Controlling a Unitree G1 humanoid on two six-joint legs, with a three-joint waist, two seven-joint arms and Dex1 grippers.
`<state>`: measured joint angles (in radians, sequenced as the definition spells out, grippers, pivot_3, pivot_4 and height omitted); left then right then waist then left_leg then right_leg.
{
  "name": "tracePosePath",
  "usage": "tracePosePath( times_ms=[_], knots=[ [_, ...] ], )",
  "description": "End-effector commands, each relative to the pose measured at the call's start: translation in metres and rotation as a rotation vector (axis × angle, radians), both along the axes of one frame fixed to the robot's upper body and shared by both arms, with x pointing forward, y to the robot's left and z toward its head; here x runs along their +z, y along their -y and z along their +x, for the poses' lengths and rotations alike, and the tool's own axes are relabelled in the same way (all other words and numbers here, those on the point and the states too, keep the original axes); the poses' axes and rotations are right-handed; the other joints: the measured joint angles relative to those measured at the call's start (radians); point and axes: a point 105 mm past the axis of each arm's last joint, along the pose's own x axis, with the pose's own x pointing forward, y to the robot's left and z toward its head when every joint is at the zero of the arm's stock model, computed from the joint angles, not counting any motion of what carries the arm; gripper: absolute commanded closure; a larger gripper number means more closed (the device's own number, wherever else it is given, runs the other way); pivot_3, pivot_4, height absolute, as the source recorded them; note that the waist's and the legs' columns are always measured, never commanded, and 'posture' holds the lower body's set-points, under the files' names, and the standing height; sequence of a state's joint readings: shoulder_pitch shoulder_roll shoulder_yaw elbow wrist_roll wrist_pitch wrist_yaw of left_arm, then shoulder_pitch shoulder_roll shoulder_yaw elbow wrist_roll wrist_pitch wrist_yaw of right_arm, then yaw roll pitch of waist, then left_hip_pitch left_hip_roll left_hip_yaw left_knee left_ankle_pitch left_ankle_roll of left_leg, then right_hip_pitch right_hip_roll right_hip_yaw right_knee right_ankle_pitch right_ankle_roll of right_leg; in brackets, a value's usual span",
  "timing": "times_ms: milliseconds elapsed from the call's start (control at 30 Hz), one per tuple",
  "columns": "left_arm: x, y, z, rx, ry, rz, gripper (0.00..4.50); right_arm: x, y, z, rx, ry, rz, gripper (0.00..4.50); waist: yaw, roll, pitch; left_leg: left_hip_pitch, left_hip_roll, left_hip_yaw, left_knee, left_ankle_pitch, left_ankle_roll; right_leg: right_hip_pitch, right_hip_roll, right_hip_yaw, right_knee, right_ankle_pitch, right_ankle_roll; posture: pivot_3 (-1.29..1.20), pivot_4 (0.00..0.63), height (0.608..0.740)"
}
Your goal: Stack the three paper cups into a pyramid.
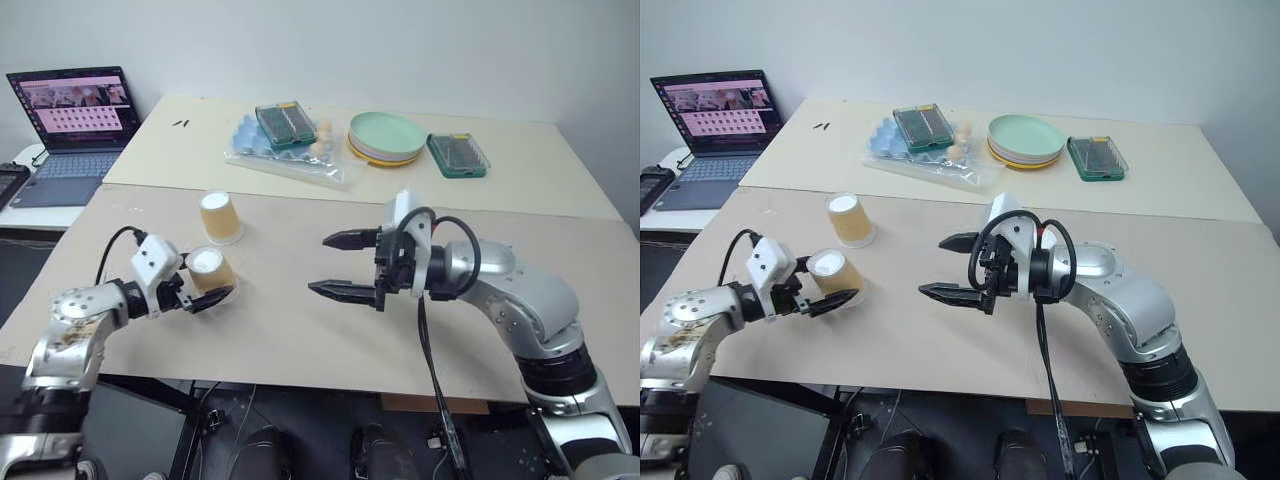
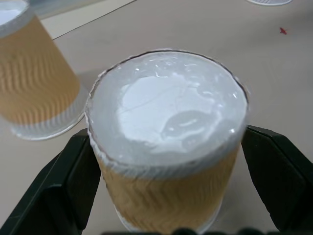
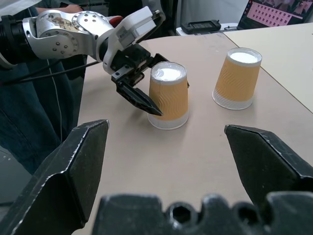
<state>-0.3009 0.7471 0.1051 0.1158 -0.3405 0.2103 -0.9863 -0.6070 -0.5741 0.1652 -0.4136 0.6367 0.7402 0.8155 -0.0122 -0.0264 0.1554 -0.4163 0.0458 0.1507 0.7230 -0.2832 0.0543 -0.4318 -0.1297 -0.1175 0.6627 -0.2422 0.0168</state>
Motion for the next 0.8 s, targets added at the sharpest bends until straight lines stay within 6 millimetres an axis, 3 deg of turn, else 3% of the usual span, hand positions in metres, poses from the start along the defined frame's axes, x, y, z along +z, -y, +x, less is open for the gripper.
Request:
tracePosePath(
  times_ms=[33, 200, 233, 400, 567, 600, 700, 800],
  knots=[
    [0.013, 0.011, 0.005, -0.038, 0.056, -0.019, 0.0, 0.013, 0.004, -0.004, -0.02, 0.057, 0.015, 0.06, -0.001, 0.0, 0.0, 0.0, 0.0, 0.0, 0.0, 0.0, 0.0, 0.0, 0.0, 0.0, 0.0, 0.0, 0.0, 0.0, 0.15, 0.706],
    [0.013, 0.014, 0.006, -0.047, 0.063, -0.044, 0.0, 0.012, 0.006, -0.002, -0.039, 0.061, 0.005, 0.06, -0.001, 0.0, 0.0, 0.0, 0.0, 0.0, 0.0, 0.0, 0.0, 0.0, 0.0, 0.0, 0.0, 0.0, 0.0, 0.0, 0.15, 0.706],
    [0.013, 0.015, 0.006, -0.051, 0.065, -0.045, 0.54, 0.012, 0.006, -0.002, -0.042, 0.061, 0.004, 0.0, 0.0, 0.0, 0.0, 0.0, 0.0, 0.0, 0.0, 0.0, 0.0, 0.0, 0.0, 0.0, 0.0, 0.0, 0.0, 0.0, 0.15, 0.706],
    [0.012, 0.017, 0.004, -0.062, 0.071, -0.027, 1.93, 0.012, 0.007, 0.0, -0.053, 0.06, 0.002, 0.0, 0.0, 0.0, 0.0, 0.0, 0.0, 0.0, 0.0, 0.0, 0.0, 0.0, 0.0, 0.0, -0.001, 0.0, 0.0, 0.0, 0.15, 0.706],
    [0.018, 0.031, 0.006, -0.104, 0.085, -0.036, 1.93, 0.009, 0.01, 0.005, -0.08, 0.054, -0.006, 0.0, 0.001, 0.0, 0.0, 0.0, 0.0, 0.0, 0.0, 0.0, 0.0, 0.0, 0.0, 0.0, 0.0, 0.0, 0.0, 0.0, 0.15, 0.706],
    [0.019, 0.039, 0.007, -0.131, 0.085, -0.044, 1.93, 0.009, 0.011, 0.006, -0.09, 0.051, -0.007, 0.0, 0.003, 0.0, 0.0, 0.0, 0.0, 0.0, 0.0, 0.0, 0.0, 0.0, 0.0, 0.0, -0.001, 0.0, 0.0, 0.0, 0.15, 0.706],
    [0.023, 0.09, 0.013, -0.254, 0.102, -0.101, 1.93, 0.002, 0.022, 0.015, -0.151, 0.037, -0.017, 0.0, 0.024, 0.0, 0.0, 0.0, -0.001, -0.001, 0.002, 0.0, 0.0, 0.002, 0.0, -0.001, -0.001, 0.0, 0.0, 0.0, 0.15, 0.706],
    [0.016, 0.128, 0.013, -0.348, 0.092, -0.125, 1.93, -0.001, 0.027, 0.02, -0.191, 0.036, -0.03, 0.0, 0.024, 0.0, 0.0, 0.0, -0.001, -0.003, 0.005, -0.001, 0.002, 0.005, -0.001, -0.004, -0.004, 0.0, 0.0, 0.0, 0.15, 0.706]
  ],
)
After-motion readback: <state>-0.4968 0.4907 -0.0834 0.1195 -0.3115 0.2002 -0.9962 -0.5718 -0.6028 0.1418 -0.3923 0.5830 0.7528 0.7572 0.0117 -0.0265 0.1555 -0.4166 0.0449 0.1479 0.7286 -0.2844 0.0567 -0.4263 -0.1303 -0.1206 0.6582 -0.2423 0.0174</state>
